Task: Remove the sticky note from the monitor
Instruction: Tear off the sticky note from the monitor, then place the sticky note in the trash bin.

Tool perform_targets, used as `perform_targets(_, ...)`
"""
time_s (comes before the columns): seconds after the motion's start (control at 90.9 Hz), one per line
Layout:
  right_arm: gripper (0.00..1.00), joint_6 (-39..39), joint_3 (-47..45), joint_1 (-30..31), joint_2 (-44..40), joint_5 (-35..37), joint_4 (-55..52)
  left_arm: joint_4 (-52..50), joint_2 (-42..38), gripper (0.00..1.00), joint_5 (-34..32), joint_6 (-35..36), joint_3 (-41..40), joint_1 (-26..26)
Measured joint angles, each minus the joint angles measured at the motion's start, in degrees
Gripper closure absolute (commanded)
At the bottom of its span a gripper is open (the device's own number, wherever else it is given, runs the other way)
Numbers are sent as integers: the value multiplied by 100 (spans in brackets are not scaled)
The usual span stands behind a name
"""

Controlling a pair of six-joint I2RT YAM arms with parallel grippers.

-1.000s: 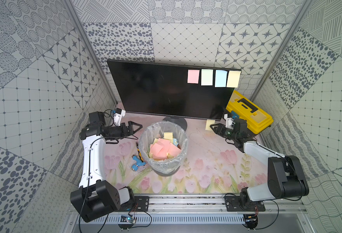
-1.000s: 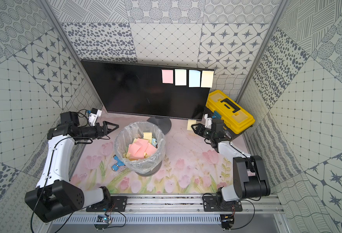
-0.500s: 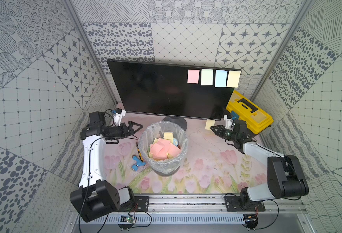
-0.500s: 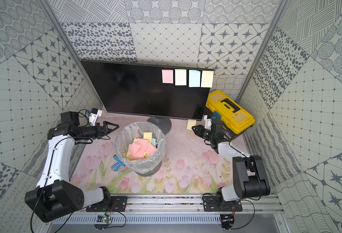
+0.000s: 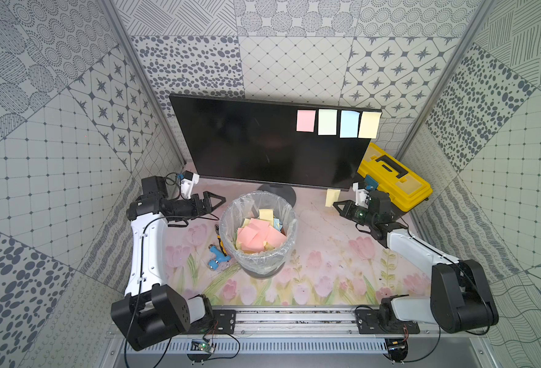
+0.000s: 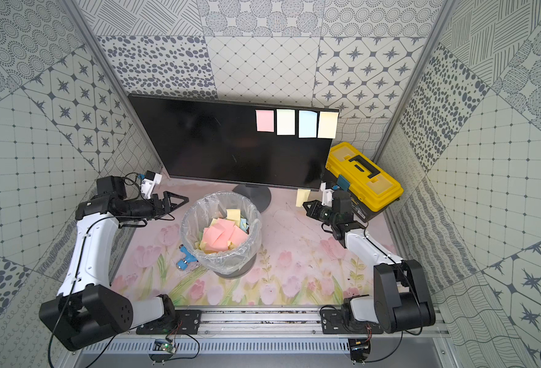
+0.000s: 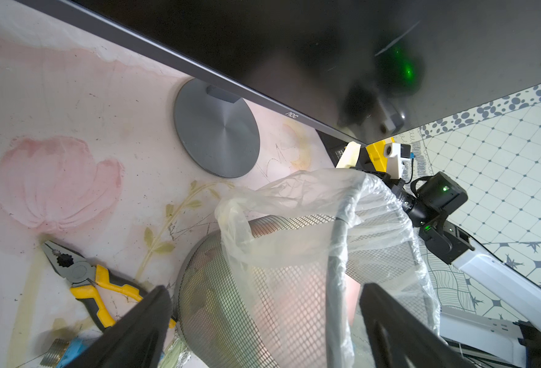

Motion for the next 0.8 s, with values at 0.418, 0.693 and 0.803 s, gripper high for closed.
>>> perform_targets(0.418, 100, -249, 2, 756, -697, 824, -920, 4, 2, 3, 0, -44, -11, 0)
perform_targets(0.693, 100, -442, 953, 1711, -1427, 1176, -2326, 4, 2, 3, 0, -98, -11, -2)
perform_targets(0.803, 100, -483, 1792, 2124, -1639, 1246, -2809, 4, 2, 3, 0, -103, -11, -2)
